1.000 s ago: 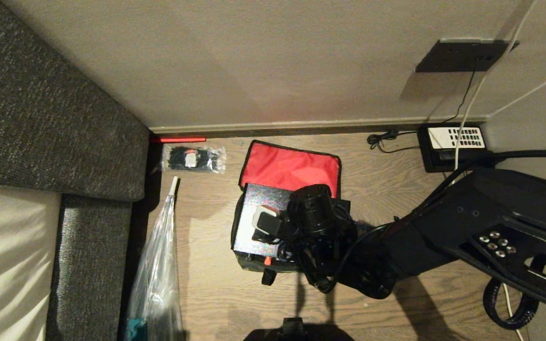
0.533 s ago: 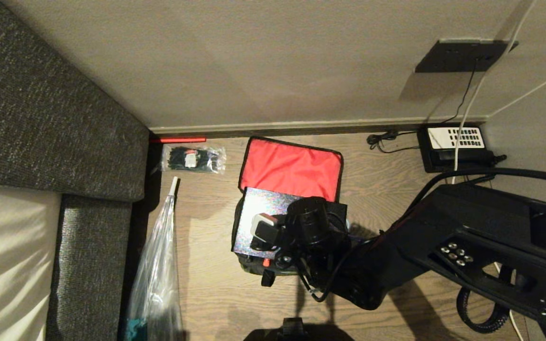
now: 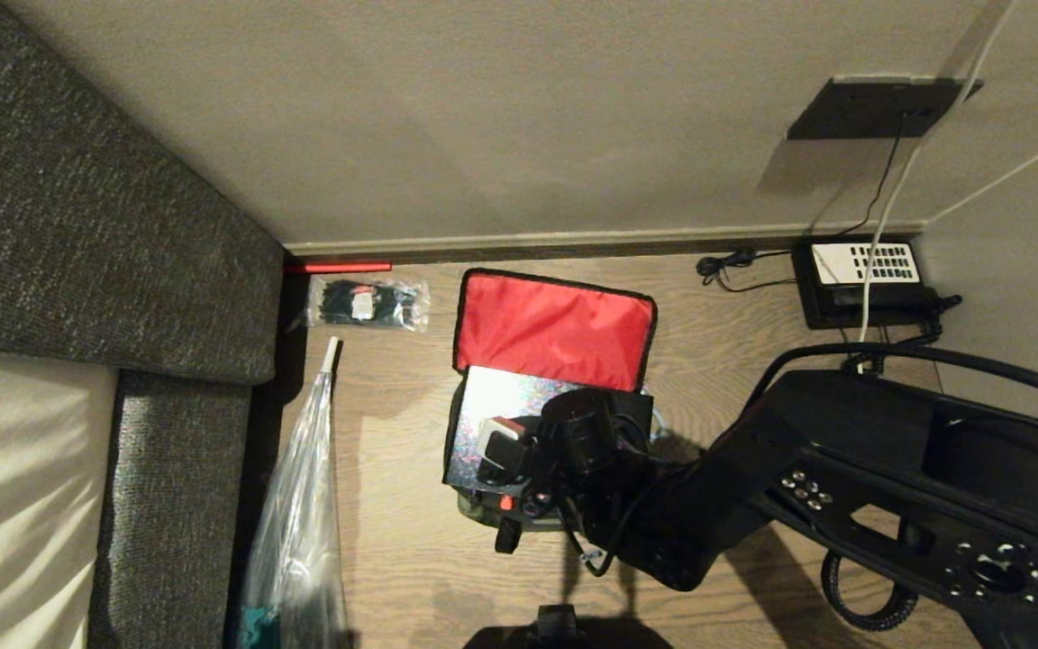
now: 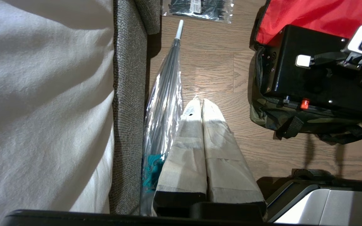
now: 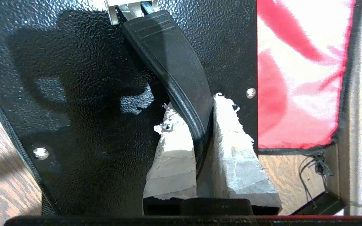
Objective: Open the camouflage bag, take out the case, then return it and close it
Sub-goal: Place the black box back
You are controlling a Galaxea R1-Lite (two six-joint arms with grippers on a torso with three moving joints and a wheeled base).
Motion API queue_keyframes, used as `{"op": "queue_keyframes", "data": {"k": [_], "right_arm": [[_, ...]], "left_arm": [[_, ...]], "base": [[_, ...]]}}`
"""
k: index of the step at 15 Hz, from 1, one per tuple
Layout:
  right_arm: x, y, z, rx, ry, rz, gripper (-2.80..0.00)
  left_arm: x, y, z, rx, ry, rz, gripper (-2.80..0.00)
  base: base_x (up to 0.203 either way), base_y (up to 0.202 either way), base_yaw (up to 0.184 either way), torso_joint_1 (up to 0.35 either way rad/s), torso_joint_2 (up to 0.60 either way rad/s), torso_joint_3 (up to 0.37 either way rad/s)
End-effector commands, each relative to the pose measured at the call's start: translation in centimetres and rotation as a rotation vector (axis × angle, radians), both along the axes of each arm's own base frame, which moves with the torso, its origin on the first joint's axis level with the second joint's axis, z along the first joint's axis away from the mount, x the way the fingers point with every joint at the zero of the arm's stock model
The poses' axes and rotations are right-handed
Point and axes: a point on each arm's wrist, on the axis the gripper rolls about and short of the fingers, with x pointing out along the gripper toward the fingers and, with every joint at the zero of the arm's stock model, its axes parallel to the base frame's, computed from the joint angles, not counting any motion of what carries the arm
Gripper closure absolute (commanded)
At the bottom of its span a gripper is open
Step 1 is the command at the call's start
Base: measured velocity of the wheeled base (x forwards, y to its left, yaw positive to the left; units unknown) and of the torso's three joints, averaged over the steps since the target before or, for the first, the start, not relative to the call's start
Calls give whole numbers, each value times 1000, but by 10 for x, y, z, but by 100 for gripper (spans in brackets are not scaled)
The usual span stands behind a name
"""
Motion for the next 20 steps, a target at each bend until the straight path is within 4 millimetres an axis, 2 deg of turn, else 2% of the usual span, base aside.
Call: {"op": "queue_keyframes", "data": {"k": [1,4,5,8,11,13,16,20], "right_arm": [[5,2,-20,-20,19,-10,0],[7,2,-21,4,-4,-10,0],[6,0,-20,-1,3,-6,-280],[-2,-5,-13,0,13,4,-280],[-13,-2,1,24,8,24,-280],[-22,0,24,65,-22,38,-280],[-46,-4,61,150,-17,58,-280],[-69,-23,103,285,31,26,-280]], "left_arm": [[0,0,-1,0,1,0,0],[0,0,-1,0,1,0,0],[0,0,-1,0,1,0,0],[0,0,-1,0,1,0,0],[0,0,-1,0,1,0,0],[0,0,-1,0,1,0,0],[0,0,-1,0,1,0,0],[0,0,-1,0,1,0,0]], "base": [[0,0,0,0,0,0],[0,0,0,0,0,0],[0,0,0,0,0,0],[0,0,0,0,0,0],[0,0,0,0,0,0],[0,0,0,0,0,0],[0,0,0,0,0,0],[0,0,0,0,0,0]]}}
